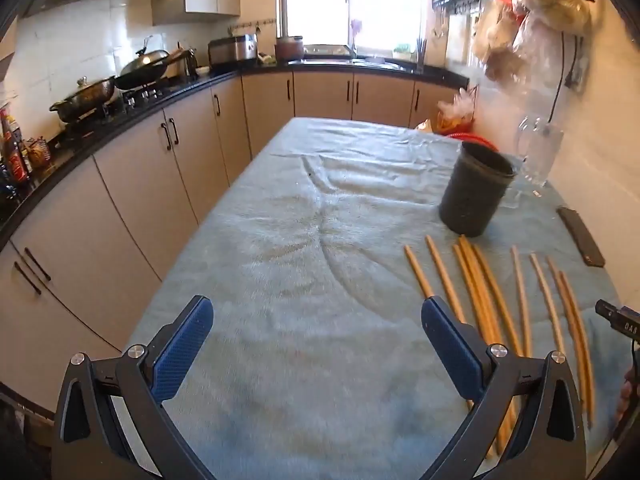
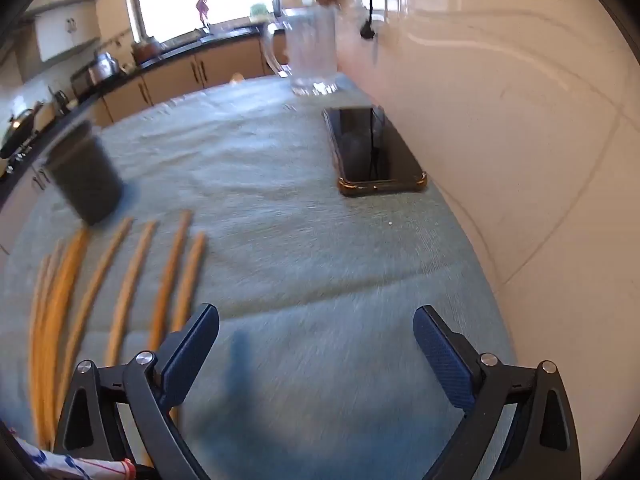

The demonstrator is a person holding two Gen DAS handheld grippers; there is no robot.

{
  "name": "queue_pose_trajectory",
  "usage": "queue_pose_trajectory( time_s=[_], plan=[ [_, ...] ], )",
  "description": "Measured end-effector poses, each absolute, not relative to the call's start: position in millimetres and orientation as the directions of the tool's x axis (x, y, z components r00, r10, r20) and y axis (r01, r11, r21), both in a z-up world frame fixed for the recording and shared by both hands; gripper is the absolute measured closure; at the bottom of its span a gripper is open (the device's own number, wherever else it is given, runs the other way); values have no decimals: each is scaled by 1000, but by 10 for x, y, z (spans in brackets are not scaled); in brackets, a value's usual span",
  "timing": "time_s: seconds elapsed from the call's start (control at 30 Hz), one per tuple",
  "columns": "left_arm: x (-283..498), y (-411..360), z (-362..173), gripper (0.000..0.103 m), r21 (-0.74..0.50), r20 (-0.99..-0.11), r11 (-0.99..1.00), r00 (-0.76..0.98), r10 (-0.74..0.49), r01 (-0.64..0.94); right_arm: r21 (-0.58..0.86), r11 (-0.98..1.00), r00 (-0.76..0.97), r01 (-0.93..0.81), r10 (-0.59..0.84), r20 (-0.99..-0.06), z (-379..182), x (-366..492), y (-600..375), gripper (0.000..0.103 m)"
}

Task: Organize utensils
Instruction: 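Move both grippers toward the row of wooden chopsticks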

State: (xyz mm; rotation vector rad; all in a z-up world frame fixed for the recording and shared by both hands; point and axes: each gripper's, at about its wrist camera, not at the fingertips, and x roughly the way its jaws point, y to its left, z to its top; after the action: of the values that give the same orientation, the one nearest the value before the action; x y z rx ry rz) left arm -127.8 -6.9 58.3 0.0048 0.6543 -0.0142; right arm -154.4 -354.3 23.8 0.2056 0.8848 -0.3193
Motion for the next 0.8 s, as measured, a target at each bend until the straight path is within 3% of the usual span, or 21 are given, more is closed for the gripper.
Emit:
queue_pose_trajectory(
  time_s=[0.37,0.8],
  plan=[
    [-1806,-233,964,0,-38,-595,998,801,-60,46,92,937,775,337,-221,-591,791,-2232,-2830,3],
    [-2048,-467,944,0,77,-589,995,808,1,56,96,945,806,313,-211,-553,941,-2437,-2568,3]
  ],
)
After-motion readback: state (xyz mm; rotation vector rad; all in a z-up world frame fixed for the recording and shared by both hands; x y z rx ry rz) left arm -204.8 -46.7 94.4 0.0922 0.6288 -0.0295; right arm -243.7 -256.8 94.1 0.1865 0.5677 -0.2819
